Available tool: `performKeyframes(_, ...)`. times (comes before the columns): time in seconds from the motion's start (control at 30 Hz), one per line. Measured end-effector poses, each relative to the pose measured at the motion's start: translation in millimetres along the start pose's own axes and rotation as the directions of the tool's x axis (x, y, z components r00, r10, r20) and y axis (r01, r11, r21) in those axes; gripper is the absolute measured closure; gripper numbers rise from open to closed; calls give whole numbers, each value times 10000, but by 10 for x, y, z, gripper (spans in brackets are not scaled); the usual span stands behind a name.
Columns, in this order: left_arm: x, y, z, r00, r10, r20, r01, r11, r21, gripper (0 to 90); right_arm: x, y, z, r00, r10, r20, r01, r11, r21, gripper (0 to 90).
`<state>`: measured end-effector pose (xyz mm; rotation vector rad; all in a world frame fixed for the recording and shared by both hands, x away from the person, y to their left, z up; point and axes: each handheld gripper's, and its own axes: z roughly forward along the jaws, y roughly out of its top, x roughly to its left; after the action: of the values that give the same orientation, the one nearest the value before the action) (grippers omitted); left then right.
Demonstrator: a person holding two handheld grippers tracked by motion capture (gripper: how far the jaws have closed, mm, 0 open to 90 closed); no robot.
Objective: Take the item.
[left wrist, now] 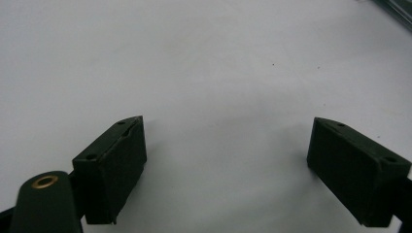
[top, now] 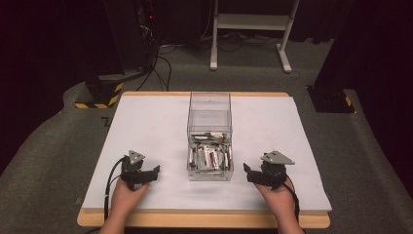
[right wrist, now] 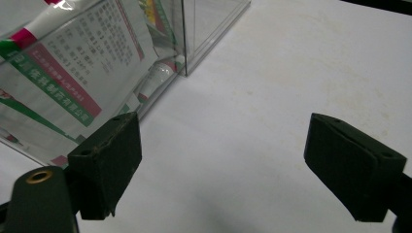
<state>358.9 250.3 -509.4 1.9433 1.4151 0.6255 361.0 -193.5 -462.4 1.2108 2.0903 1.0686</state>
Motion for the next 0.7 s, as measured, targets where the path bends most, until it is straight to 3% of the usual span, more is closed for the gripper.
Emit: performKeyframes(0.7,2,1,-2,10000,32,5,-32,10000,32,143,77,149,-63,9996,-65,-270,54,9992,-389,142)
